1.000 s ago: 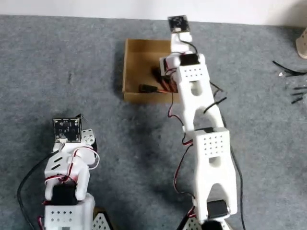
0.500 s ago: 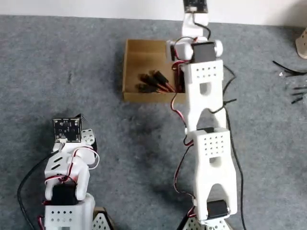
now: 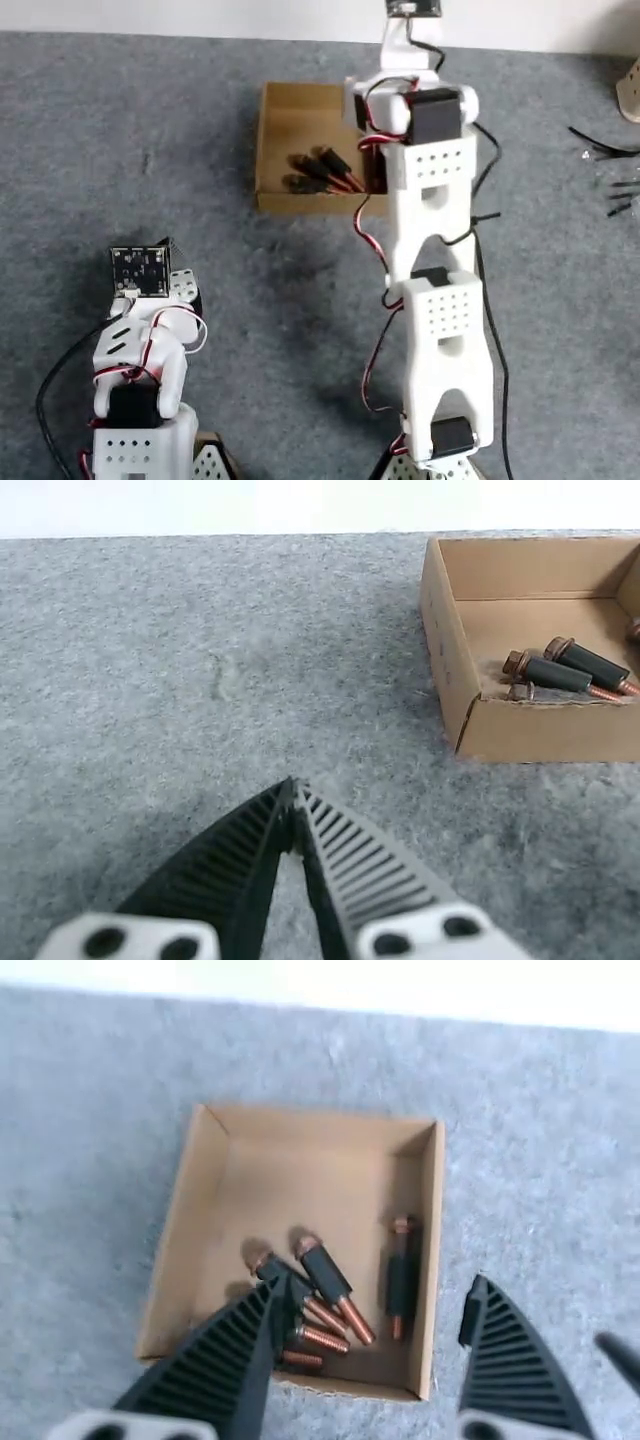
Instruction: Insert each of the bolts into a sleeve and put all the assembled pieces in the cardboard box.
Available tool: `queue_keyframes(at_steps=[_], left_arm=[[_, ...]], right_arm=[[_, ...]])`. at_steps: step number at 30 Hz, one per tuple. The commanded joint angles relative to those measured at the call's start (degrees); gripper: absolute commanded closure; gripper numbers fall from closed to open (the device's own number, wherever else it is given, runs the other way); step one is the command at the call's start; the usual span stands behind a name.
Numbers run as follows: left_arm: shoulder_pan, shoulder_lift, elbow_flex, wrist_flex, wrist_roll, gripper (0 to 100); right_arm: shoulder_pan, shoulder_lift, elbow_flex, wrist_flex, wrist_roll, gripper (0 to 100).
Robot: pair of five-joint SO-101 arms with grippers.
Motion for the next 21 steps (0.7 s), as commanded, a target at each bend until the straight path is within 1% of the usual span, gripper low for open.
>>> queue_keyframes(at_steps=[1,5,9,16,21], left_arm=[[0.7,-0.6,0.5,-1.3,-0.4,99],[0.7,-0.6,0.6,-1.3,-0.4,99],[0.7,-0.6,0.6,-1.3,-0.4,99],[0.7,-0.6,0.6,-1.3,-0.4,99],[0.7,-0.6,0.6,-1.3,-0.4,99]], right_arm=[[-1.1,-6.3,-6.4,1.2,-0.4,75.8],[-0.7,-9.9,-5.2,1.3,-0.3,75.8],[-0.7,-14.7,2.2,1.3,-0.3,75.8],[-0.5,-30.8,27.9,1.0,-0.3,75.8],[-0.5,-42.8,43.7,0.8,-0.2,75.8]])
